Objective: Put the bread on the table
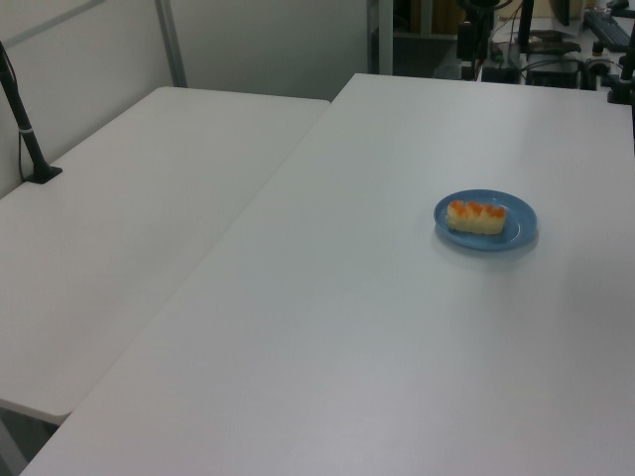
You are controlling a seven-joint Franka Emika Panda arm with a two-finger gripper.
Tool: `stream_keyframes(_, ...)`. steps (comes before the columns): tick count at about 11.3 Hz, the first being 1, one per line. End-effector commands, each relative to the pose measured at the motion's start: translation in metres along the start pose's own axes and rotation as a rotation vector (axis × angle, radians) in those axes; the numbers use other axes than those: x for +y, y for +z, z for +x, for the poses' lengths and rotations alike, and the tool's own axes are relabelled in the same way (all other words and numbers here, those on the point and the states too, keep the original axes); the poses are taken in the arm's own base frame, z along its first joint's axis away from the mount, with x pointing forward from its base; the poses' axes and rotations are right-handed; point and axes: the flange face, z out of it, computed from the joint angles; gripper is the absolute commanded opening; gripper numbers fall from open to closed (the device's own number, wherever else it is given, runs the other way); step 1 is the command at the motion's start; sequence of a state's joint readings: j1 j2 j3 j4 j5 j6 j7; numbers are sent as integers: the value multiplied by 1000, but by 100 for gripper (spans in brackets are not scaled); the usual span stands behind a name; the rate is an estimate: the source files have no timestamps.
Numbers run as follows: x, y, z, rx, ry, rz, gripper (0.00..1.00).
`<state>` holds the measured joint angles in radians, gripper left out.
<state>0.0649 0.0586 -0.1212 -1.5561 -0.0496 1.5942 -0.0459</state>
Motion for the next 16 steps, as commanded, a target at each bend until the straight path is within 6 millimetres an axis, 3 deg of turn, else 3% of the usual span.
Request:
stream_keyframes(1,1,-5,-8,-18,-27,3,100)
stream_keyframes(4,3,12,-8,-44,-56,-18,100)
stream_keyframes(6,-3,38,-11,-100,-118,-26,100)
stream_keyframes(13,-63,205,-30,-157,-208,-98,100)
stream_keyframes(16,-71,265,-33,-162,-189,-150,100)
